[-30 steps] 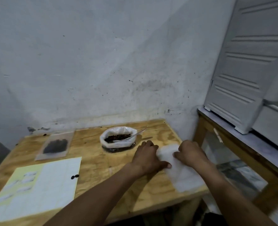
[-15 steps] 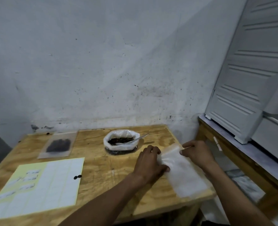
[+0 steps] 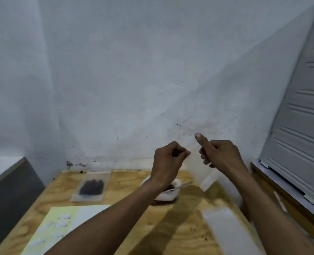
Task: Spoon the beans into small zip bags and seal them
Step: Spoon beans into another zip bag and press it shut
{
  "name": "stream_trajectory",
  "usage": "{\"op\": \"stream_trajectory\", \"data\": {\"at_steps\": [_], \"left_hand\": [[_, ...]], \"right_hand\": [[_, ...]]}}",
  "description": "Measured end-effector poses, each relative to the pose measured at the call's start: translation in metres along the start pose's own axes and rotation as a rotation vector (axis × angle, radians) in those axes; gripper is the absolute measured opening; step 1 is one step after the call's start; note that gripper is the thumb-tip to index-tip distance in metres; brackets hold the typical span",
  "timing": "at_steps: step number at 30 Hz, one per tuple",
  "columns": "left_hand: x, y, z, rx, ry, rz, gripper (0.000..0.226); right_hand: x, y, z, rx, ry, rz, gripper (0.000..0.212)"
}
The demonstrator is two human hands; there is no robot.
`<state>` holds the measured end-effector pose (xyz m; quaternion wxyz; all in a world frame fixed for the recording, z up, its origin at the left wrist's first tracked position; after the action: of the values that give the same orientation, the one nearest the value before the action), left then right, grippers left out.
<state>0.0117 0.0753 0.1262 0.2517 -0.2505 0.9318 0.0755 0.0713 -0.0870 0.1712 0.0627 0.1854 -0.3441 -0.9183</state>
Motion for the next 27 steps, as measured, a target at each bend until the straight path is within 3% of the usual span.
{"op": "stream_trajectory", "data": {"at_steps": [5, 11, 13, 16, 19, 27], "left_hand": [[-0.021, 0.043, -0.023, -0.131, -0.128, -0.020, 0.013], [-0.031, 0.085, -0.022, -0.092, 0.017, -0.072, 0.025], [-0.036, 0.091, -0.020, -0.112, 0.075, -0.046, 0.016], [-0.043, 0.097, -0.013, -0.203, 0.166, 0.031, 0.023], [-0.045, 0.097, -0.007, -0.338, 0.159, 0.081, 0.009], [-0.048, 0.114, 0.008, -0.444, 0.108, -0.119, 0.019]], "right_hand": [[-0.024, -0.029, 0.048, -0.156, 0.083, 0.131, 0.038], [-0.035, -0.068, 0.069, -0.264, 0.198, 0.225, 0.030], [-0.037, -0.080, 0.070, -0.243, 0.191, 0.279, 0.028], [-0.033, -0.096, 0.072, -0.115, 0.235, 0.355, 0.026], [-0.030, -0.109, 0.070, 0.018, 0.236, 0.399, 0.030], [-0.020, -0.134, 0.057, 0.024, 0.105, 0.426, 0.033]]}}
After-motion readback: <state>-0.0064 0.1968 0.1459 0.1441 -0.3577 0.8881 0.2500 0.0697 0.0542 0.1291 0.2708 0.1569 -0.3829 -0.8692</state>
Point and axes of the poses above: each hand's wrist, its own x-axis away from the middle knuckle, its own y-axis out of the back of the hand, z = x × y, the point moved 5 cm from there along -x, towards the middle knuckle, and after that the axes turned 11 degrees about x, right-handed, at the moved point
